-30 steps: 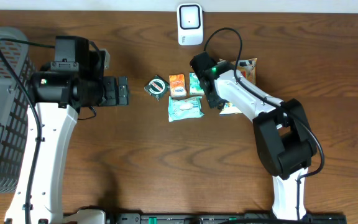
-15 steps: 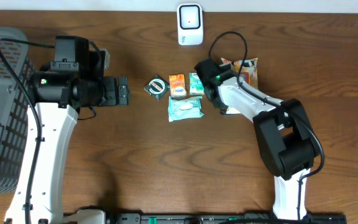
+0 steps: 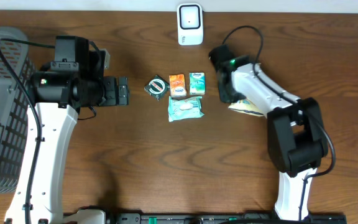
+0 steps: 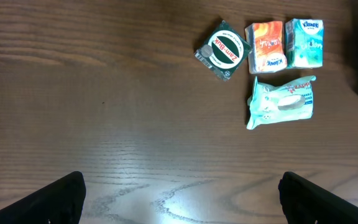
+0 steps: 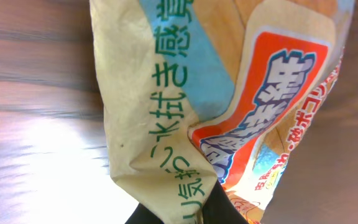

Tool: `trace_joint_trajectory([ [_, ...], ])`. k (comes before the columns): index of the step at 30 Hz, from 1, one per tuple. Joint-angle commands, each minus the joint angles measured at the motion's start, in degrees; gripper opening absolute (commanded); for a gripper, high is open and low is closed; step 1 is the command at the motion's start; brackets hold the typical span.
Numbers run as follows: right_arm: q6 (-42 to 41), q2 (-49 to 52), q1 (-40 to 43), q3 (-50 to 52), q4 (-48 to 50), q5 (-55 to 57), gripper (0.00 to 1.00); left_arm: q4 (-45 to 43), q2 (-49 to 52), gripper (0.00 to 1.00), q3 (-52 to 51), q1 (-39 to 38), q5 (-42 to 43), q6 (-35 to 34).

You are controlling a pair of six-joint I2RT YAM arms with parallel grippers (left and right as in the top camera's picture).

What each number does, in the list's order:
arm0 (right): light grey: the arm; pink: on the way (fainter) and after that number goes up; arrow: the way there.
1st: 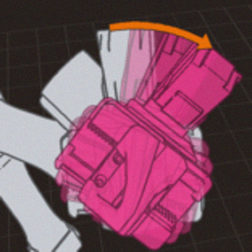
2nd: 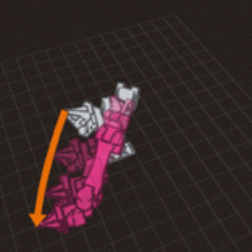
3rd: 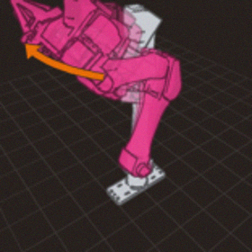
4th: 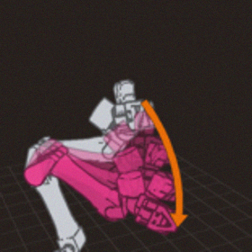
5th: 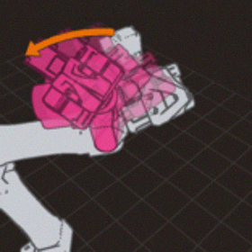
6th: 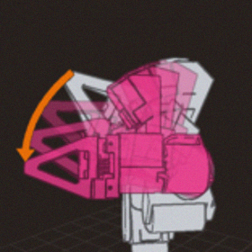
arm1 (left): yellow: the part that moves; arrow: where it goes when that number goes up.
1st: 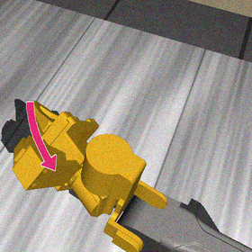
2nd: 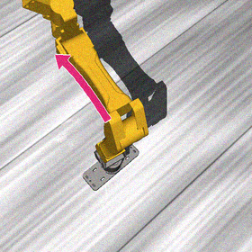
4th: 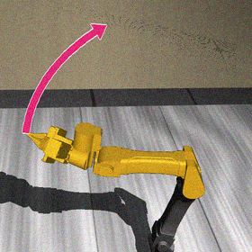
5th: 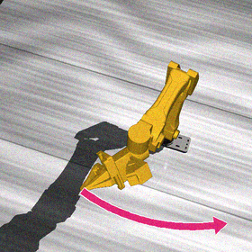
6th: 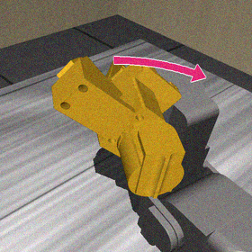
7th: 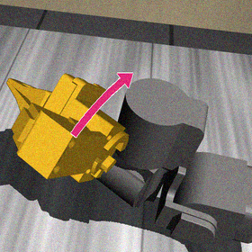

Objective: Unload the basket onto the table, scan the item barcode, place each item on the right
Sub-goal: 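Carry the yellow package rightward then up toward the scanner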

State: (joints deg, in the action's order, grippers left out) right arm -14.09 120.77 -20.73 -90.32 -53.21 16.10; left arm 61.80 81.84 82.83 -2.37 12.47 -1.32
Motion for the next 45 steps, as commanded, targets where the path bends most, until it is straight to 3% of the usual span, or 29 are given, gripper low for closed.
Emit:
trace_joint_trajectory([
  [1,6.2,-4.0,2.5,-3.5,-0.7,-19.9,0.01,0.3,0.2,0.98,-0.3,-0.2,-0.5,0.0],
  [10,19.1,-6.1,15.7,-2.2,-0.8,-67.0,0.01,0.3,0.2,0.98,-0.3,-0.2,-0.6,0.0],
  [20,20.5,-6.0,25.1,13.0,9.3,-84.8,0.01,0.3,0.2,0.98,-0.3,-0.2,-0.5,0.0],
  [24,16.6,-6.0,27.3,17.6,14.1,-82.8,0.01,0.3,0.2,0.98,-0.3,-0.2,-0.5,0.0],
  [28,9.6,-6.1,29.9,16.7,13.4,-68.1,0.08,0.3,0.2,0.98,-0.3,-0.2,-0.5,0.0],
  [31,8.8,-6.1,31.5,13.3,9.1,-57.9,0.26,0.3,0.2,0.98,-0.3,-0.2,-0.5,0.0],
  [34,9.4,-6.1,32.3,8.4,2.8,-49.8,0.38,0.3,0.2,0.98,-0.3,-0.2,-0.6,0.0],
  [38,11.9,-6.1,32.2,2.4,-3.4,-45.9,0.53,0.3,0.2,0.98,-0.3,-0.2,-0.5,0.0],
  [41,12.5,-6.1,32.2,0.9,-4.4,-46.0,0.75,0.3,0.2,0.98,-0.3,-0.2,-0.5,0.0],
  [45,12.5,-6.1,32.1,1.9,-2.5,-43.5,0.87,0.3,0.2,0.98,-0.3,-0.2,-0.5,0.0],
])
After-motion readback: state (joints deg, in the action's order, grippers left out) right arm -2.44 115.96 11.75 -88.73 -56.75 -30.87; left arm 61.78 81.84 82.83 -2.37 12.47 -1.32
